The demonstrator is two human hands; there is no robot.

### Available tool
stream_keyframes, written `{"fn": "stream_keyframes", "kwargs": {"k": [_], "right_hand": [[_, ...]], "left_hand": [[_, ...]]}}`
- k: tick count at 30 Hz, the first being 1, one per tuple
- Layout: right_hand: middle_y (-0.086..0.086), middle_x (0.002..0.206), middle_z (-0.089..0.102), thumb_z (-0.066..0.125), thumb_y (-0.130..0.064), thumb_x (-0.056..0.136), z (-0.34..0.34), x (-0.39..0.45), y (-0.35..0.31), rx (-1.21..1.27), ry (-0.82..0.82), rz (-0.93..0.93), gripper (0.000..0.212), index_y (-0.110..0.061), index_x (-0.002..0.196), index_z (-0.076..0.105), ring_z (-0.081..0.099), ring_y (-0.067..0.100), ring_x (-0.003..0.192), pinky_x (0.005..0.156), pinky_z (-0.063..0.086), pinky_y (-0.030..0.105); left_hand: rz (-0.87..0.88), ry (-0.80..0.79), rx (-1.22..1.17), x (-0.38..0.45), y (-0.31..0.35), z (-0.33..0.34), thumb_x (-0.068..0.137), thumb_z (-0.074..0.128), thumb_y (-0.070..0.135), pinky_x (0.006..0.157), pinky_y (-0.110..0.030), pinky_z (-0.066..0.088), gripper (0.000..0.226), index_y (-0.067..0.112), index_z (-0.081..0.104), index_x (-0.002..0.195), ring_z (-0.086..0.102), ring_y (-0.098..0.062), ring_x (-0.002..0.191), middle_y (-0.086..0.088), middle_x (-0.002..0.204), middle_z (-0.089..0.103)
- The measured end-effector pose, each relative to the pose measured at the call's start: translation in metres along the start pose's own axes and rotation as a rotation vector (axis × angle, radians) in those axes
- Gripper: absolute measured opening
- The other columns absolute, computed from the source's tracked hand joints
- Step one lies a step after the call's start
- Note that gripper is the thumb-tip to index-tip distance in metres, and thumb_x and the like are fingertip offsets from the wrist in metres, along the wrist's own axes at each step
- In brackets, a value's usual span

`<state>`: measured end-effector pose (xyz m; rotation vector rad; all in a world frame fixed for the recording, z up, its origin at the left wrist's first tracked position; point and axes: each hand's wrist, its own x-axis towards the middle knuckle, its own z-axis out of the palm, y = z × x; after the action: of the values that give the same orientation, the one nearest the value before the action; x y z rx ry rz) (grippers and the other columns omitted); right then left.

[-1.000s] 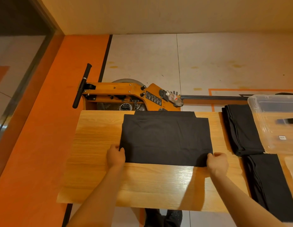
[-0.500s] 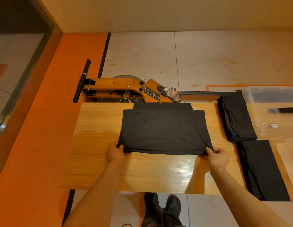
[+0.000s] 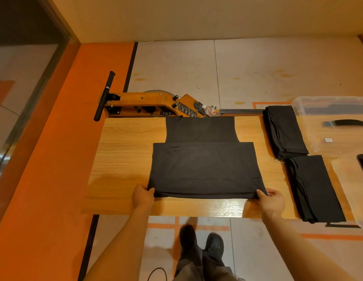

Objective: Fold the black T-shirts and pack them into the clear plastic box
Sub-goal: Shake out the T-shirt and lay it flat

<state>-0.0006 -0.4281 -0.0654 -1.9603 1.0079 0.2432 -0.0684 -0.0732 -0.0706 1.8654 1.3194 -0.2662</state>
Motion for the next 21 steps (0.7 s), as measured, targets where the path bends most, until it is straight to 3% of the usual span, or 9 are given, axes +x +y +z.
{"fn": "stream_keyframes", "kwargs": {"k": [7,12,16,21], "right_hand": [[0.019,0.114,0.063,0.066,-0.016,0.093,-0.012,-0.015,0.021,0.005,-0.013,0.026,0.035,-0.003,0.123,0.056,0.061,0.037,0.101,0.083,0.051,0.042],[0.014,0.1,0.063,0.067,-0.015,0.092,-0.017,-0.022,0.036,0.0,-0.014,0.011,0.028,-0.001,0.115,0.059,0.058,0.029,0.085,0.074,0.051,0.037],[0.018,0.104,0.065,0.068,-0.014,0.091,-0.016,-0.027,0.046,-0.047,0.006,0.024,0.027,-0.001,0.114,0.06,0.063,0.035,0.091,0.081,0.056,0.044],[0.013,0.094,0.06,0.066,-0.012,0.092,-0.017,-0.031,0.055,-0.048,0.017,0.01,0.025,0.001,0.112,0.059,0.061,0.035,0.089,0.082,0.054,0.046]], "left_hand": [[0.009,-0.019,0.086,-0.016,-0.018,-0.006,0.092,0.062,0.014,0.077,-0.038,0.047,0.021,0.001,0.062,0.109,0.06,-0.035,0.101,-0.018,0.109,0.064],[0.007,-0.01,0.135,-0.02,-0.027,-0.01,0.092,0.063,0.017,0.082,-0.041,0.05,0.023,0.001,0.063,0.108,0.06,-0.036,0.101,-0.019,0.108,0.064],[0.009,-0.023,0.118,-0.022,-0.034,-0.014,0.091,0.063,0.014,0.082,-0.042,0.052,0.015,0.004,0.066,0.102,0.061,-0.035,0.097,-0.016,0.102,0.066],[0.009,-0.036,0.094,-0.027,-0.042,-0.015,0.091,0.063,0.011,0.08,-0.041,0.051,0.013,0.003,0.066,0.101,0.061,-0.034,0.096,-0.016,0.101,0.066]]}}
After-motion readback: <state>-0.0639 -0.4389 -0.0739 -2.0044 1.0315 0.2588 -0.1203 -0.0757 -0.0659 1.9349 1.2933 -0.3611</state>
